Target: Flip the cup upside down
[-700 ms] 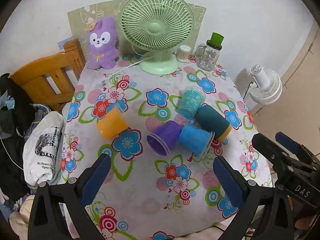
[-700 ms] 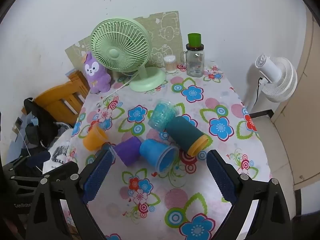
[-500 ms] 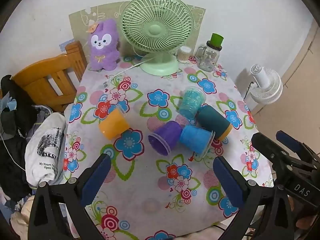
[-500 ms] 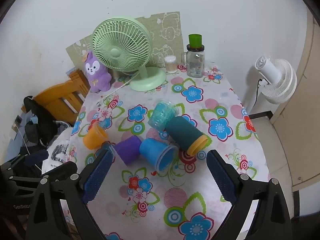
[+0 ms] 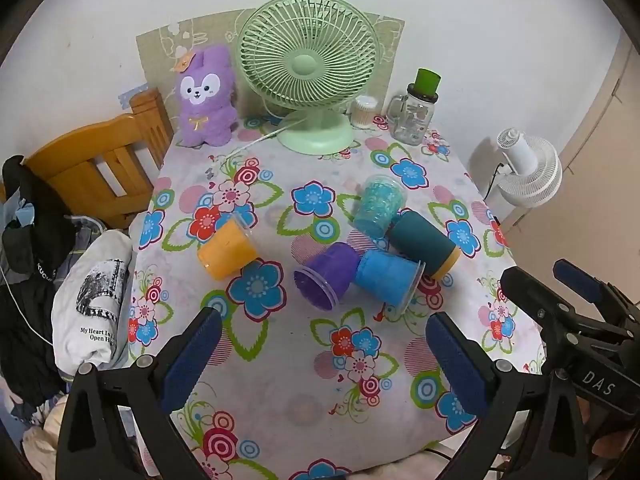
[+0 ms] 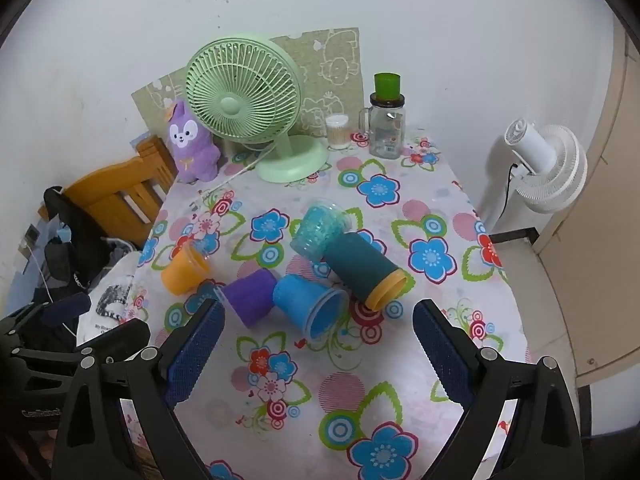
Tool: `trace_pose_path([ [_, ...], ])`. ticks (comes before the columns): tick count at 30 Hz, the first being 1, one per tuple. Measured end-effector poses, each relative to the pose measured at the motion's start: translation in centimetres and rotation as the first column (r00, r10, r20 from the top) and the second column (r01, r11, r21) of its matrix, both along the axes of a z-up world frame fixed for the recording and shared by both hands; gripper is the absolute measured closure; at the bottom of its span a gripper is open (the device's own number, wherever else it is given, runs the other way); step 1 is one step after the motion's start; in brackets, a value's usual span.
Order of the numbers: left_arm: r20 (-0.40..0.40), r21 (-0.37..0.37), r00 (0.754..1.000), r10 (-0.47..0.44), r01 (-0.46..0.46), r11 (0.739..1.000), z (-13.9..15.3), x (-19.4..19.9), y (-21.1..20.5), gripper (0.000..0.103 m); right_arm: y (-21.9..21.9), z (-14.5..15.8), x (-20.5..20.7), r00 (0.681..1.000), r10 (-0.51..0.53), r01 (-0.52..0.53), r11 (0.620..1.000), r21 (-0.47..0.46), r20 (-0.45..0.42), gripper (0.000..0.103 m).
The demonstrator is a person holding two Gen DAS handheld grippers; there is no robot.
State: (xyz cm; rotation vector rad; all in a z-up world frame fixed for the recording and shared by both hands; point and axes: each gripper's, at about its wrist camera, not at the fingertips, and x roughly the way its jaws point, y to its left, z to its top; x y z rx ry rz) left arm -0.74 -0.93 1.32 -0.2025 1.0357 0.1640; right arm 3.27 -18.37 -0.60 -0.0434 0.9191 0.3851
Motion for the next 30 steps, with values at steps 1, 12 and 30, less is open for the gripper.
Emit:
trace_pose_path([
  [1,0.001,0.0,1.0,0.001,-0.001,1.0,-0.02,-0.02,-0.04,0.0,-0.08,-0.04,-0.05,1.0,-0.001,0.001,1.0,0.002,0.002,0.006],
  [12,0.01,0.009,1.0,-0.011,0.011,1.0,0.26,-0.12,-0.22,0.0,-0.06,0.14,0.03,1.0,0.003,-0.003,1.0,-0.008,-0.001,0.006],
  [30,0.005,0.013,1.0,-0.017,0.017,1.0,-0.11,0.31,-0.07,0.0,0.04,-0.15,0.16,1.0,0.003,-0.003,1.0,-0.01,0.002,0.006],
])
